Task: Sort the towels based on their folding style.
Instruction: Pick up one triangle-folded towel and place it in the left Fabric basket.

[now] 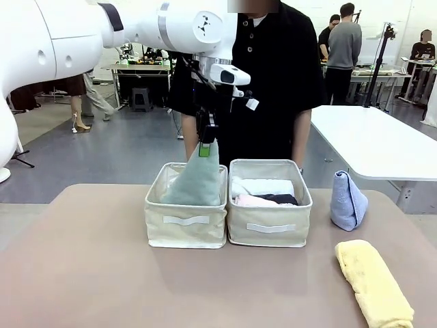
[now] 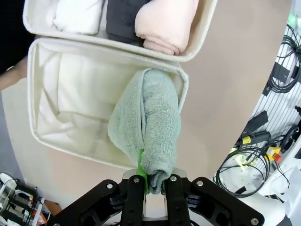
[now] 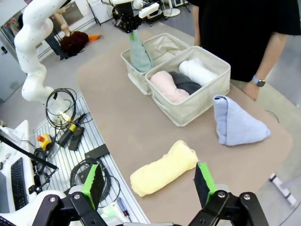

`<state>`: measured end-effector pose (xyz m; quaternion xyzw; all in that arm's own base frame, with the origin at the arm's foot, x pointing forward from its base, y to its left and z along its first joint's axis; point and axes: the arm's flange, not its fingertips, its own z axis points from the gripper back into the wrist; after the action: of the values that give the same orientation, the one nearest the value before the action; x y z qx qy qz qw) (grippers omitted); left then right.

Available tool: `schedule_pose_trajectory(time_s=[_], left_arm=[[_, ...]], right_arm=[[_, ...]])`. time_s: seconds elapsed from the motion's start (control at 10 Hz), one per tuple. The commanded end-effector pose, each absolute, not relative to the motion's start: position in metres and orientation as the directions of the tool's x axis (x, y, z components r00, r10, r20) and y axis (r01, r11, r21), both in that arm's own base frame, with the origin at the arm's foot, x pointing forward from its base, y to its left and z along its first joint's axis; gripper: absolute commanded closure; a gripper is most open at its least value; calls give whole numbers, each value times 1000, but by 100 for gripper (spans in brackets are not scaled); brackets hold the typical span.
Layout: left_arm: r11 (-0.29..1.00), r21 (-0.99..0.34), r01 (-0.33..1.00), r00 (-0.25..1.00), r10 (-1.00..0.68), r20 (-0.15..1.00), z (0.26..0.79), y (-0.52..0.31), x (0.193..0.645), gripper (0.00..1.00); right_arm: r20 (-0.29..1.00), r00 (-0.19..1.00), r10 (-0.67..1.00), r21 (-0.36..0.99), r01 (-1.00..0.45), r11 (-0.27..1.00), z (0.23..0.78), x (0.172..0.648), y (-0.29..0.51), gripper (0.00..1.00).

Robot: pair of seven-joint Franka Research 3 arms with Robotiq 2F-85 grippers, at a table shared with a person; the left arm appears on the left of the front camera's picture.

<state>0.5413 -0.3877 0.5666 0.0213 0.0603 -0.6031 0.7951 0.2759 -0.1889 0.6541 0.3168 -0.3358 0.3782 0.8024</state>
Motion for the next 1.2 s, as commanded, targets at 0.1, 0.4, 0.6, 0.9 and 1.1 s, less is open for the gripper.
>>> schedule_pose_trajectory(time_s=[0.1, 0.4, 0.6, 0.9, 1.1], left_arm=[[204, 7, 979, 204, -971, -126, 533, -394, 531, 87], [144, 70, 987, 153, -976, -155, 499, -390, 518, 87], [77, 79, 994, 89, -983, -159, 486, -383, 511, 87], [61, -2, 998, 60, -989, -138, 463, -376, 508, 87], [69, -27, 997, 65, -989, -135, 450, -377, 508, 87]], right_arm=[[798, 468, 379, 252, -831, 495, 656, 277, -189, 0], [798, 468, 379, 252, -831, 495, 656, 277, -189, 0], [798, 468, 379, 252, -831, 495, 656, 277, -189, 0], [798, 468, 379, 252, -831, 495, 656, 277, -189, 0], [798, 468, 379, 252, -831, 495, 656, 277, -189, 0]])
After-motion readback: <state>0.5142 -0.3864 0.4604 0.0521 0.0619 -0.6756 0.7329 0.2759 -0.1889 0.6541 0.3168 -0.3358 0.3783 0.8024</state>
